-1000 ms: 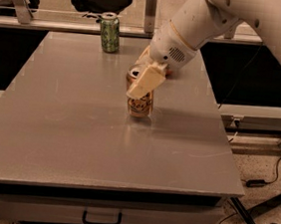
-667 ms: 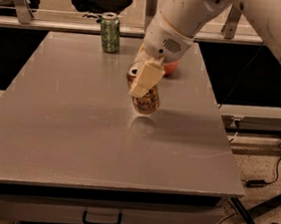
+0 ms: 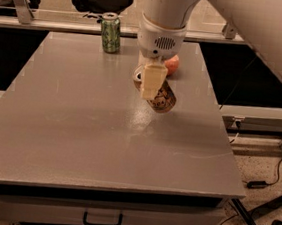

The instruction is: Knock orange can over

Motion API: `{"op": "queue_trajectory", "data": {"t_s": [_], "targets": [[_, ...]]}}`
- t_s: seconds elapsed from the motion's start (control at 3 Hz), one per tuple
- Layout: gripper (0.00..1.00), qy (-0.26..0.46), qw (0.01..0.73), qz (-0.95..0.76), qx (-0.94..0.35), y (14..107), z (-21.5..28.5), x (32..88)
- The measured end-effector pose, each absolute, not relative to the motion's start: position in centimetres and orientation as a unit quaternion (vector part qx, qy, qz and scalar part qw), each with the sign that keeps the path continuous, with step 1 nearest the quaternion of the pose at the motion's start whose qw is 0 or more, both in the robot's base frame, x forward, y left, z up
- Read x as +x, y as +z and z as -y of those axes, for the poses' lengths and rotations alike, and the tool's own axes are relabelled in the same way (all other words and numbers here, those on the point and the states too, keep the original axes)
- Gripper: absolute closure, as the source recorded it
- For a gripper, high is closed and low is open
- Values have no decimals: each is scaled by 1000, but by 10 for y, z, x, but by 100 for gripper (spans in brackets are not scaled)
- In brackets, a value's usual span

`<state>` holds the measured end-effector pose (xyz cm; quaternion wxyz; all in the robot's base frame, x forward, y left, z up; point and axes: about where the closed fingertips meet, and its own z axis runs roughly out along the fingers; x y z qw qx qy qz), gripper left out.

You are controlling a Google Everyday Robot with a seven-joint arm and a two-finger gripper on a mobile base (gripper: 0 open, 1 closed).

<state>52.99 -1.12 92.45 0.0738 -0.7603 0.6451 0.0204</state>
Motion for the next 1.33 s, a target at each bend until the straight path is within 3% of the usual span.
{"op": "queue_trajectory", "data": {"t_s": [0.67, 1.0, 1.33], "targets": [[96, 5, 29, -636, -771, 896, 15, 536], [74, -6, 16, -635, -773, 888, 17, 538], [43, -23, 5, -627, -779, 884, 16, 535]]}}
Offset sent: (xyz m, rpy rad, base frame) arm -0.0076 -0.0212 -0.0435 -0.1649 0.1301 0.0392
